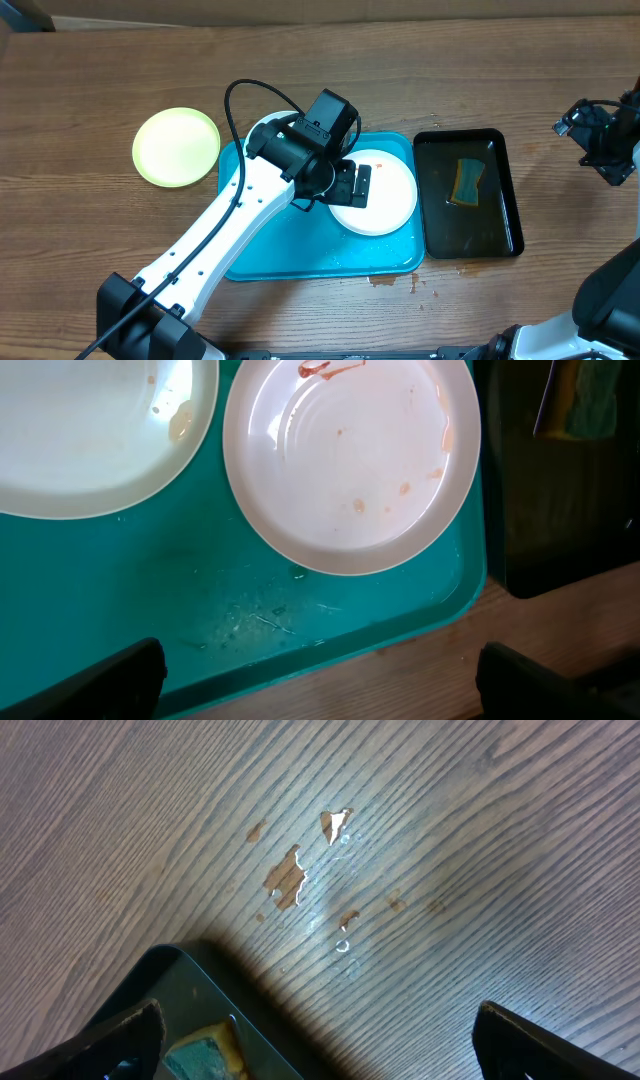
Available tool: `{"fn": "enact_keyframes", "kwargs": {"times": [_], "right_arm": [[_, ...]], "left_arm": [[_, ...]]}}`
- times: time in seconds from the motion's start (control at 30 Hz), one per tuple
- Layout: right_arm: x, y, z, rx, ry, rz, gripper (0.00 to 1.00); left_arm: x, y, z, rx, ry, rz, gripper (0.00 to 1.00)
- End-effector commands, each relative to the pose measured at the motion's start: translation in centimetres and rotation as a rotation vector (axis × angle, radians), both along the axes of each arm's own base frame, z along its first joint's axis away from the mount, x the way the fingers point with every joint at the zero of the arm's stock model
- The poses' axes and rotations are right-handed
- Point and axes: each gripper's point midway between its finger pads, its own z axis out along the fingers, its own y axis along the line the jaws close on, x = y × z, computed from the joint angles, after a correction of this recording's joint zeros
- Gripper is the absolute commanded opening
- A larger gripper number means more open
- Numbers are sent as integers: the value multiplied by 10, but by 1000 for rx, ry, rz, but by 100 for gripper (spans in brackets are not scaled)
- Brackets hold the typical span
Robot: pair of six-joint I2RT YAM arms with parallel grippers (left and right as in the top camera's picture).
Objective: Clean dirty plates on tray and stack at the side
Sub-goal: 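Move the left gripper to the near white plate's rim and grip it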
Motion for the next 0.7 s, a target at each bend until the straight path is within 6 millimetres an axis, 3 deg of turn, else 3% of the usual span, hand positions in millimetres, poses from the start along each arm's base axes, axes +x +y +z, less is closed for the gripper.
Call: {"fn": "enact_keyframes", "kwargs": {"times": [0.0,0.47,0.67], "right_arm": [[3,-3,5,-10,-15,1,100],[3,-3,5,-10,-15,1,100],[3,-3,5,-10,-15,1,100]], "left_arm": [[1,1,-5,18,0,10,100],[-5,6,-8,38,31,18,100],[1,20,-38,102,12,134,100]]}}
